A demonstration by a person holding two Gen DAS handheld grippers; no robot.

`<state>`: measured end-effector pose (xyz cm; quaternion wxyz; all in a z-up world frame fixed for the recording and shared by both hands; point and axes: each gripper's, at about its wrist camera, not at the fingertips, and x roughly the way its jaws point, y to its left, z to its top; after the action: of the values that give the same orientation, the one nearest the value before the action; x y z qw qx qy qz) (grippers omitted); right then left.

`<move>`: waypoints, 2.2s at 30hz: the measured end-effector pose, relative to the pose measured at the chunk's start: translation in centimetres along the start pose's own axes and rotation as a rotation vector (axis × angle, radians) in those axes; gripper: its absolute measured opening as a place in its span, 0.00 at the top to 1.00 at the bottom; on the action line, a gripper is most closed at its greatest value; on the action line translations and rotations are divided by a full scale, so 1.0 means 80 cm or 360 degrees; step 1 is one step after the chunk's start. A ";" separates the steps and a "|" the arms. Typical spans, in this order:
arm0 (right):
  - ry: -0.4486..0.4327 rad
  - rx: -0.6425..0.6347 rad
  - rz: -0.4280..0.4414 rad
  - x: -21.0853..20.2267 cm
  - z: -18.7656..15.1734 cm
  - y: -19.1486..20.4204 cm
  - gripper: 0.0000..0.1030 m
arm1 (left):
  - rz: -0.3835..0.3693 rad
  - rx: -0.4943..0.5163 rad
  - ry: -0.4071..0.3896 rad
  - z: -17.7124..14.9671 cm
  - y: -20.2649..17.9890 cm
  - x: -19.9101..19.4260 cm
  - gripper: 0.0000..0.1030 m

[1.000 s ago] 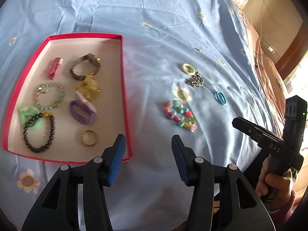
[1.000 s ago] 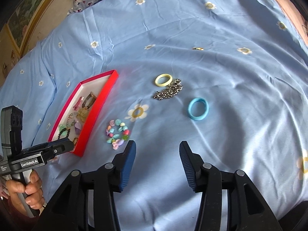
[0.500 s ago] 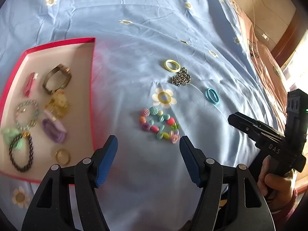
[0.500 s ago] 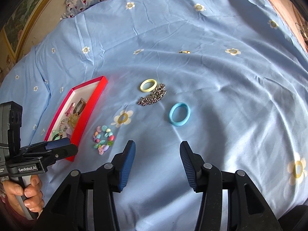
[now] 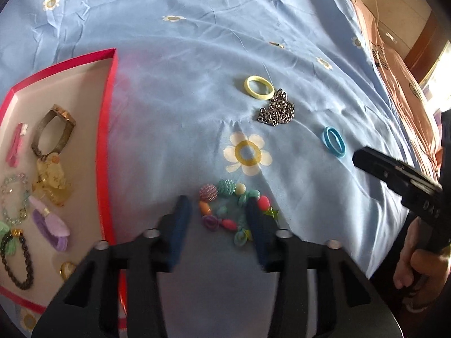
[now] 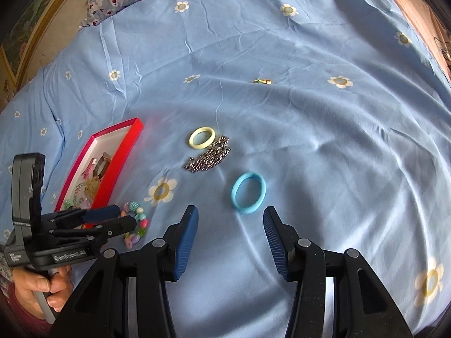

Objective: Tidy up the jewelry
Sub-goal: 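Grasp the colorful beaded bracelet with the left tool while the right tool grasps the blue hair tie, then carry the colorful bracelet and blue hair tie into the box and lower them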

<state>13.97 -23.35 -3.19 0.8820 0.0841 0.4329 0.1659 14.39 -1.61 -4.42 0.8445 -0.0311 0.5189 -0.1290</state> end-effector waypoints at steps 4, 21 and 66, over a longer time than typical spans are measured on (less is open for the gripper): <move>0.0018 -0.0016 -0.0053 0.017 0.008 -0.002 0.52 | -0.0023 0.0041 -0.0003 -0.001 -0.001 0.003 0.89; 0.0015 -0.0084 -0.0097 0.034 0.007 0.013 0.95 | -0.0154 0.0020 -0.0130 -0.009 0.003 -0.039 0.90; 0.0035 -0.0504 0.0345 0.017 -0.008 0.223 0.95 | -0.0038 -0.0384 -0.0462 -0.063 0.152 -0.181 0.90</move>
<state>10.34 -6.25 0.62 0.8564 -0.0115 0.3995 0.3267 5.96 14.12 3.61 0.8991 -0.1566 0.4028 -0.0701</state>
